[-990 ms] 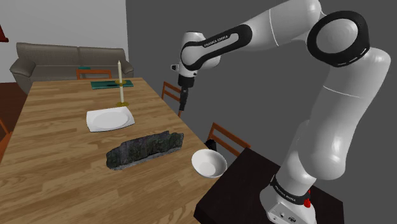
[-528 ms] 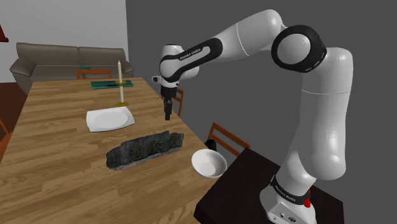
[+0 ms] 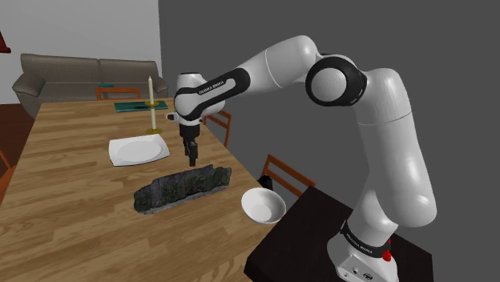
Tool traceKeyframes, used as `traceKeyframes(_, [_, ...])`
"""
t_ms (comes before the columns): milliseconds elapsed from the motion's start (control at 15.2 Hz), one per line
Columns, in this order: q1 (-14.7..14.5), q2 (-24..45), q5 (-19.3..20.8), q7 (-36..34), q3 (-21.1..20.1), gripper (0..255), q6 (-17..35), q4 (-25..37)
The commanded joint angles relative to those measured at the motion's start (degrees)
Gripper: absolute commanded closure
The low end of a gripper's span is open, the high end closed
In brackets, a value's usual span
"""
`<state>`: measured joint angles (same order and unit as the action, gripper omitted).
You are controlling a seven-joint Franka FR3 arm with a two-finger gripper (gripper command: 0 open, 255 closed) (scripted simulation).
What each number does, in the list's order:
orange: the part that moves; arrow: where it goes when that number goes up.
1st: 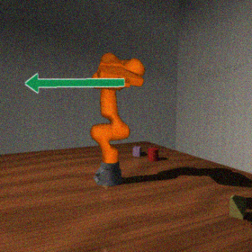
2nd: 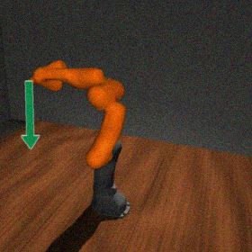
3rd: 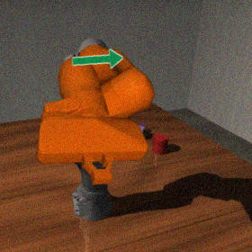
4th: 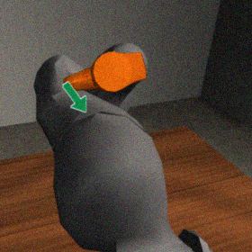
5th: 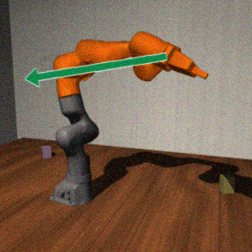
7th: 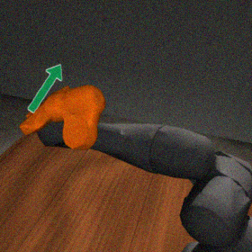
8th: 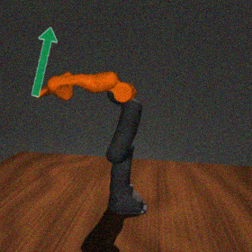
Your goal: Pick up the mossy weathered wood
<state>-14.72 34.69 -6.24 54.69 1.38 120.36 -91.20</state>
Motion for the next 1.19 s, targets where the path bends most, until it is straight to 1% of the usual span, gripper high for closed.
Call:
traceKeyframes(0, [-0.64,4.21,0.37,1.52,-1.00,0,-0.56,4.12])
traceKeyframes(198, [-1.70,10.15,1.14,3.72,-2.32,0,-2.04,10.58])
traceKeyframes(726, [-1.73,13.95,1.07,4.07,-2.38,0,1.38,10.93])
traceKeyframes(858, [-1.73,13.95,1.07,4.07,-2.38,0,1.38,10.93])
traceKeyframes(924, [-1.74,13.95,1.07,4.06,-2.38,255,1.32,10.99])
traceKeyframes(1122, [-1.76,14.00,1.07,4.03,-2.39,255,1.26,11.09])
